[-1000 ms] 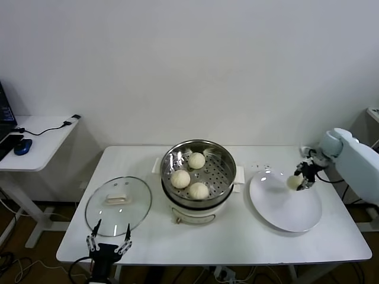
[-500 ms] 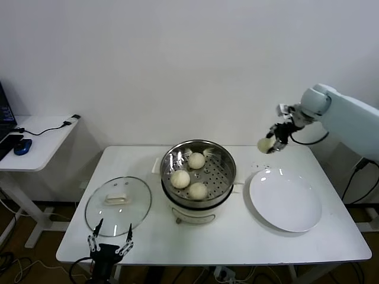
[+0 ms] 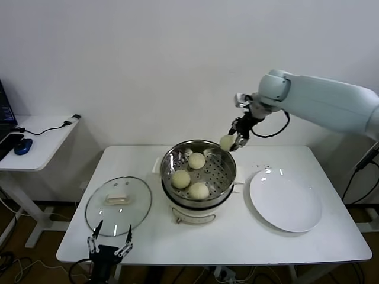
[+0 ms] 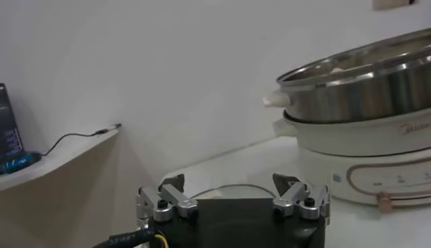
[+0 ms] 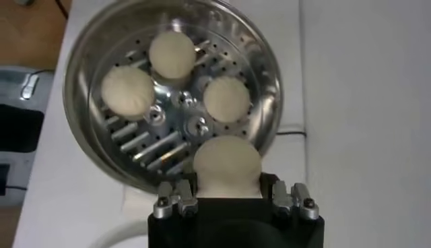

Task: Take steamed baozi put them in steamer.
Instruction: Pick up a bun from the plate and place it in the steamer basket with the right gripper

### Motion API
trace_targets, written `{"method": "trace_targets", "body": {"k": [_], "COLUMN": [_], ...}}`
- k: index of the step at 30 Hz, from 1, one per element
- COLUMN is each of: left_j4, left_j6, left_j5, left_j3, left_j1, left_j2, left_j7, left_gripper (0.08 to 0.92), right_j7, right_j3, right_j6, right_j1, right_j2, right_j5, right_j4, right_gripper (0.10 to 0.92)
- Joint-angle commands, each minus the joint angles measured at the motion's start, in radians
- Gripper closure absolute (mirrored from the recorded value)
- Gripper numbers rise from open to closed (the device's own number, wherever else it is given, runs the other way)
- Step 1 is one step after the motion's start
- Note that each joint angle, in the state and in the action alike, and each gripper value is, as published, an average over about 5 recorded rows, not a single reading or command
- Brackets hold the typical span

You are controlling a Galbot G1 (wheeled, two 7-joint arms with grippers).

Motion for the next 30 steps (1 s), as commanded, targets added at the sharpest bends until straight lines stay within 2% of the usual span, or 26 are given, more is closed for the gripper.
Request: {"method": "trace_targets", "body": {"k": [1,21,24,30], "left_j4": [0.003,0.041,0.042,0.036], "left_j6": [-0.003,-0.001,-0.001,0.004], "left_j5": [-0.022,-0.036,-0.035,-0.031], "left_j3": [-0.008,-0.018,-0.017,-0.017], "left_j1": [0.003,-0.016,-0.018,-0.024], "left_j2": [0.005,0.014,0.014,0.015], "left_j7": [0.000,0.001,0.002,0.002], "left_gripper": [0.177,0.177,0.177,0.177], "right_j7": [0.061,0.128,0.144,0.141], "right_j3": [-0.159,-0.179,-0.167,-0.146], "right_j6": [-0.034,-0.040,-0.047,-0.048], "right_j1": [0.028,-0.129,-0.132,-0.118], "right_j2": [0.153,0.192,0.190,0.170], "right_j5": [0.127,0.091,0.092,0.097], "right_j4": [0.053,-0.003,-0.006,0.004], "right_gripper": [0.423,0.418,0.384,0.239]}}
